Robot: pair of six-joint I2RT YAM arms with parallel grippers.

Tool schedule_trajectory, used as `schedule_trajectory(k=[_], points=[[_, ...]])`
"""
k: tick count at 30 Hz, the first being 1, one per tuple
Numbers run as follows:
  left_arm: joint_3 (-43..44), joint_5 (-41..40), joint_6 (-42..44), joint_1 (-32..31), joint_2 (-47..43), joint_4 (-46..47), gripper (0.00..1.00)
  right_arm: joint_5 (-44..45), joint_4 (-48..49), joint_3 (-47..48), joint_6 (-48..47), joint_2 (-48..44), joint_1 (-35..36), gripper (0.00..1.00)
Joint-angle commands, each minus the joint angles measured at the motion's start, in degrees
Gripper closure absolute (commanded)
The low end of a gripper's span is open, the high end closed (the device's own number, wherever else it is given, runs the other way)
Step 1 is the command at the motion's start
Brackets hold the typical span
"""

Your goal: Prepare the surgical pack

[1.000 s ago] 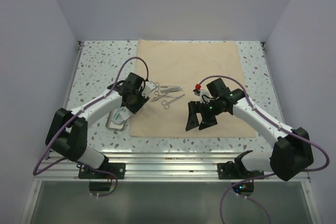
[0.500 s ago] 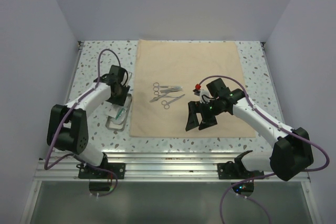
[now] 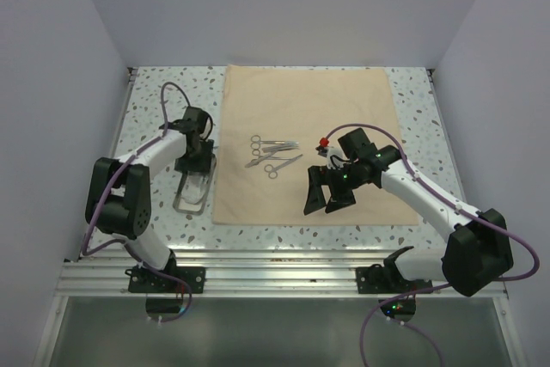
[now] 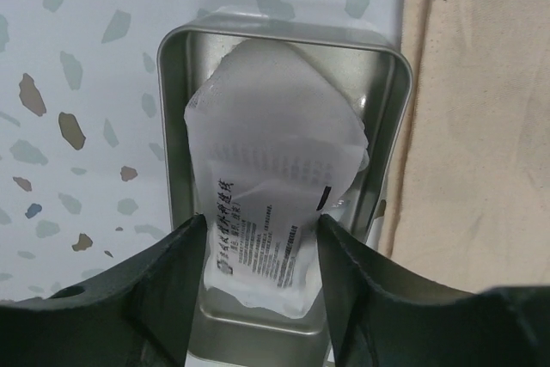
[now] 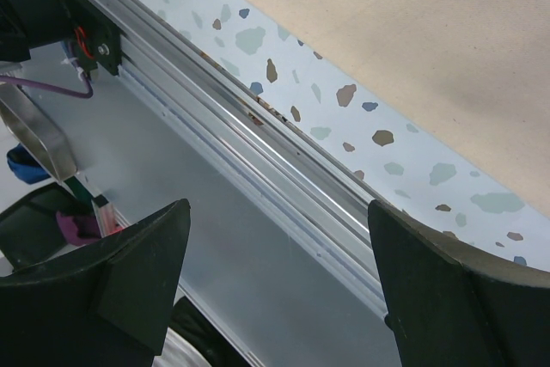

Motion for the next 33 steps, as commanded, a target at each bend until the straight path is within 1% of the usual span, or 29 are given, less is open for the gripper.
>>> schedule_trajectory(k=[1, 3, 6, 7, 9, 11, 15, 16, 18, 19, 20, 22, 23, 27, 29, 32, 33], points=[[1.79, -1.12, -3.49, 0.50, -1.26, -1.45, 0.41, -0.54, 0.53, 0.54, -0.86, -0.30, 0.05, 0.12], [1.44, -0.86, -3.67, 0.50, -1.96, -1.62, 0.40, -0.54, 0.53, 0.97, -0.94, 0.23, 0.05, 0.12], [0.91, -0.85, -4.28, 0.50, -4.16, -1.36, 0.35, 0.07, 0.71, 2.37, 0.02, 1.02, 0.05, 0.12], [0.82, -0.77, -4.72, 0.50, -5.12, -1.45, 0.29, 1.38, 0.79, 2.99, 0.55, 1.72, -0.04, 0.12], [0.65, -0.33, -5.08, 0.50, -6.09, -1.62, 0.26, 4.45, 0.88, 5.01, 3.61, 2.60, 0.05, 0.12], [0.30, 0.81, -5.95, 0.50, -8.46, -1.80, 0.25, 9.46, 1.75, 7.03, 9.05, 4.27, -0.04, 0.12], [-2.07, 3.62, -9.11, 0.50, -13.99, 0.73, 0.20, 13.60, 6.15, 9.59, 20.13, 8.57, -0.04, 0.14], [-2.60, 4.33, -9.73, 0.50, -16.36, 1.27, 0.17, 15.00, 7.90, 9.94, 24.67, 10.67, 0.05, 0.17], [-4.00, 6.78, -11.92, 0.50, -18.48, 3.20, 0.14, 19.04, 8.44, 12.30, 28.83, 13.40, 0.05, 0.20], [-4.71, 8.01, -12.54, 0.50, -20.49, 4.08, 0.08, 20.01, 8.53, 13.45, 32.59, 14.72, 0.14, 0.22], [-6.11, 9.42, -13.24, 0.50, -21.38, 5.05, 0.00, 22.29, 8.79, 15.98, 34.20, 17.52, 0.40, 0.23], [-7.70, 11.62, -16.14, 0.50, -22.97, 7.16, 0.00, 24.58, 7.66, 19.07, 39.10, 20.43, 1.19, 0.25], [-8.66, 12.76, -16.50, 0.50, -23.15, 7.51, 0.00, 25.90, 7.56, 22.39, 40.61, 22.79, 1.63, 0.26], [-8.76, 13.30, -17.82, 0.67, -22.97, 8.04, 0.00, 35.37, 5.63, 31.55, 45.81, 29.56, 4.88, 0.28], [-7.80, 11.29, -17.82, 0.76, -22.36, 6.47, 0.00, 37.59, 3.88, 35.93, 50.46, 32.29, 6.29, 0.31], [-7.27, 10.75, -18.43, 0.76, -20.78, 4.97, 0.00, 41.98, 0.98, 41.38, 55.65, 37.31, 7.08, 0.33], [-7.35, 10.57, -18.61, 0.76, -20.60, 4.62, 0.00, 43.13, 0.36, 42.45, 56.79, 39.41, 7.17, 0.36]])
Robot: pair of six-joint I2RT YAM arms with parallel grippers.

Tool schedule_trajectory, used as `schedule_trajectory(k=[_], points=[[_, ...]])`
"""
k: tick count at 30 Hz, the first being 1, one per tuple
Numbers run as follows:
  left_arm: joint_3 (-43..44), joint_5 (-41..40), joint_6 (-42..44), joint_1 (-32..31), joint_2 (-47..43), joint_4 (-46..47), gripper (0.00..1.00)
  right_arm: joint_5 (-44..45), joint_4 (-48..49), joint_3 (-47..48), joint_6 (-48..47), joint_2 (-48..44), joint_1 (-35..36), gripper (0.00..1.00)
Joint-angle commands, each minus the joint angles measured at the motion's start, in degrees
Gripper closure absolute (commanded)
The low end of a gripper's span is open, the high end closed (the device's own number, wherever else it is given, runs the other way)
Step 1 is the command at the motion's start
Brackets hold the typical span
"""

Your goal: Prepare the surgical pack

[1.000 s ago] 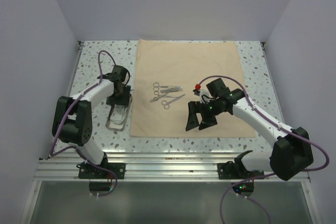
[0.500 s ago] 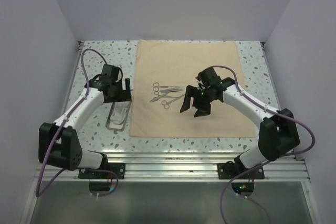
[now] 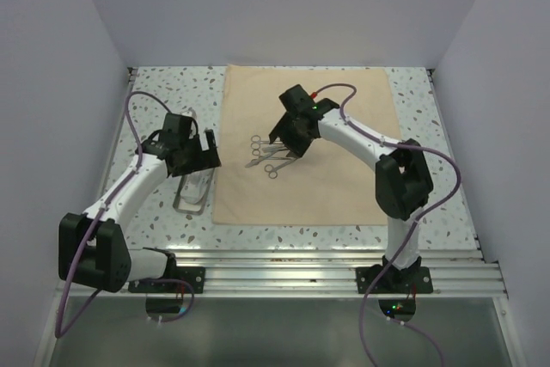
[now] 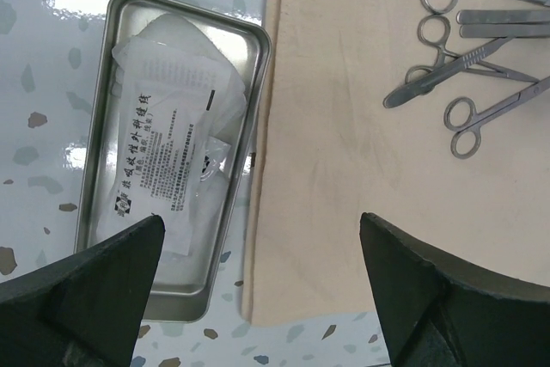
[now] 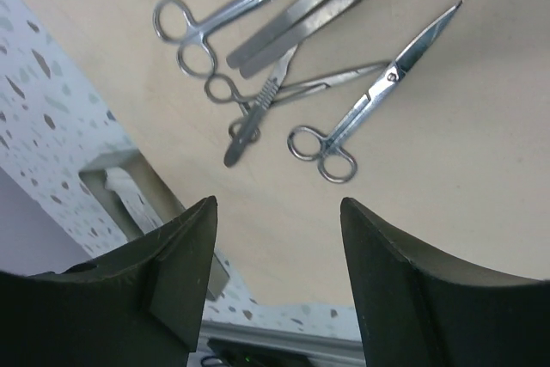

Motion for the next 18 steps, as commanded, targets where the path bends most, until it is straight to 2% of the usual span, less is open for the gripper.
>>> schedule_trajectory(k=[1, 7, 12, 18], points=[[0.69, -0.62, -2.00, 0.50, 0.54, 0.33, 0.00, 10.50, -5.02, 5.69, 10.67, 4.72, 0.39, 0.38], [-4.84, 0.43, -1.48, 0.58, -5.35, 4.28, 0.00, 14.99, -10.29, 14.74, 14.81, 13.32, 0.39, 0.44], [-6.43, 4.12, 0.98, 0.58, -6.49, 6.40, 0.00, 16.23, -10.91, 17.12, 16.58, 16.85, 0.39, 0.48], [-5.99, 3.07, 3.80, 0.50, -7.73, 5.52, 0.00, 17.81, -11.53, 19.24, 18.16, 20.10, 0.22, 0.50]])
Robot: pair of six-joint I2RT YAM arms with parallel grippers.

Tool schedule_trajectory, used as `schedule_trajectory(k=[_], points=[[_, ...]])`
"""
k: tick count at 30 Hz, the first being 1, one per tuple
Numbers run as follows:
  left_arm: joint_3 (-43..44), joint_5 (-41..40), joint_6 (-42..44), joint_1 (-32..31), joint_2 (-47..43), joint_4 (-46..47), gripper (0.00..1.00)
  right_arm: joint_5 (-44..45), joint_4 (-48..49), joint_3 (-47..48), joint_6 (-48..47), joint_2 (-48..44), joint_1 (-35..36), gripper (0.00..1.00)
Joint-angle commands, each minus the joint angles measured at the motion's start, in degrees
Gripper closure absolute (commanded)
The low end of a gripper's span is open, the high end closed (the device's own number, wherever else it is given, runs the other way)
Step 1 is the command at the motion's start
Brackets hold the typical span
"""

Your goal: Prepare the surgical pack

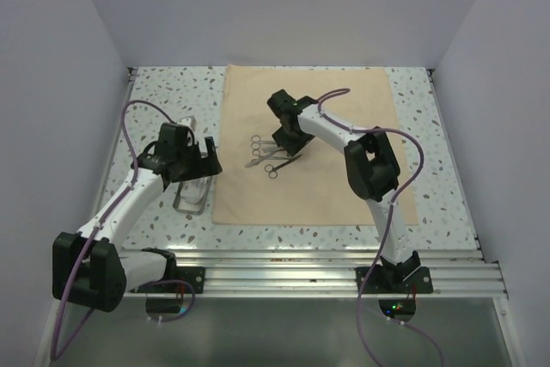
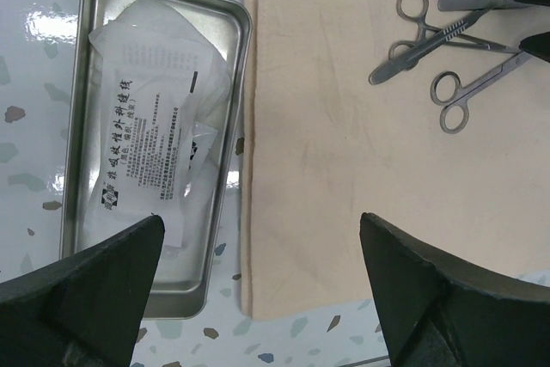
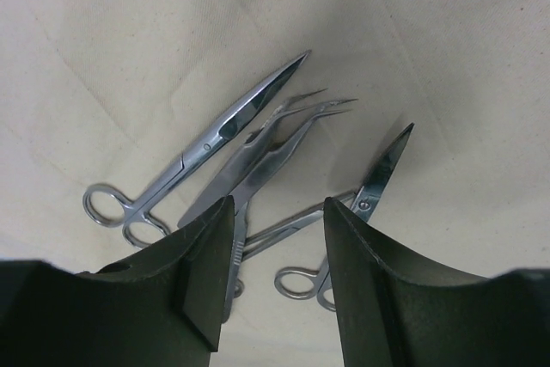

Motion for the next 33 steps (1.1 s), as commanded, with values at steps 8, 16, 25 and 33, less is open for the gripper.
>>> schedule_trajectory(k=[8, 16, 25, 33], points=[[0.74, 1.42, 2.86, 0.48, -1.43, 2.39, 0.00, 4.77, -1.65, 4.18, 3.85, 3.55, -0.97, 0.53], [0.83, 2.56, 3.39, 0.56, -0.29, 2.66, 0.00, 5.38, -1.21, 5.59, 3.32, 5.31, -2.11, 0.63], [1.01, 3.00, 3.83, 0.48, 0.51, 2.31, 0.00, 4.42, -0.68, 4.98, 2.71, 5.22, -2.28, 0.86], [1.01, 3.61, 4.35, 0.47, 1.12, 2.48, 0.00, 2.92, 0.99, 0.94, -2.73, -1.45, -3.43, 0.97]])
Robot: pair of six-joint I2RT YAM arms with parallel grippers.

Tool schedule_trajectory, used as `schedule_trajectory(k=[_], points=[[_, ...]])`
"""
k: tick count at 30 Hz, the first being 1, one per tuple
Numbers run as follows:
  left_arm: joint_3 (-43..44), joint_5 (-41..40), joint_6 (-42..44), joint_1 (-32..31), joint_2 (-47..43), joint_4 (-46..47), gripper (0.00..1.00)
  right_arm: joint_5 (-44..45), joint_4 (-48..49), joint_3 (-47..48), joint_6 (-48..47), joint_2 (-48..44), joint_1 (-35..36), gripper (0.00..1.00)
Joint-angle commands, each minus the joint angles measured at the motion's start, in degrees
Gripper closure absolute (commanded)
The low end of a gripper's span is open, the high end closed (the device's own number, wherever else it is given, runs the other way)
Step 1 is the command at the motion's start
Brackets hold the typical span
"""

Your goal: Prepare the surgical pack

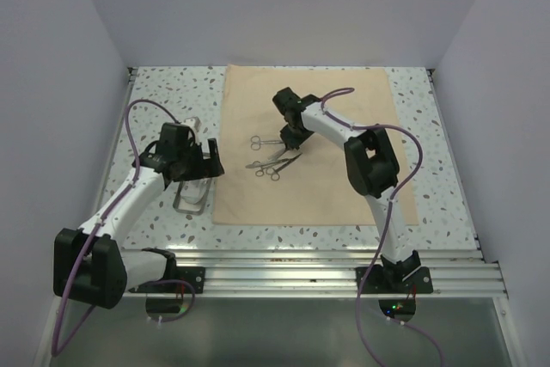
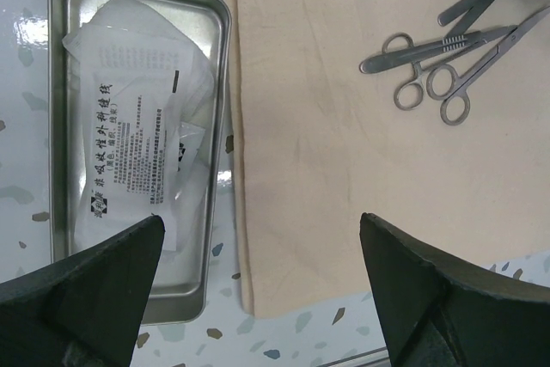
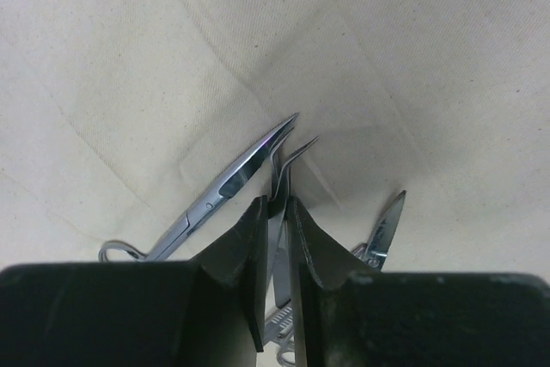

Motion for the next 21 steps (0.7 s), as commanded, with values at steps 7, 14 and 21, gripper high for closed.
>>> schedule_trajectory(k=[7, 14, 21], points=[[0.48, 2.83, 0.64, 0.47, 1.58, 3.63, 0.00, -1.37, 1.87, -8.16, -4.34, -11.65, -2.45, 0.99], [0.39, 3.89, 0.20, 0.56, 2.81, 4.24, 0.00, -4.27, 2.14, -10.02, -7.77, -11.22, -4.29, 0.83], [0.13, 4.59, 0.11, 0.47, 2.90, 4.15, 0.01, -4.98, 1.70, -9.05, -9.88, -9.55, -4.56, 0.62]])
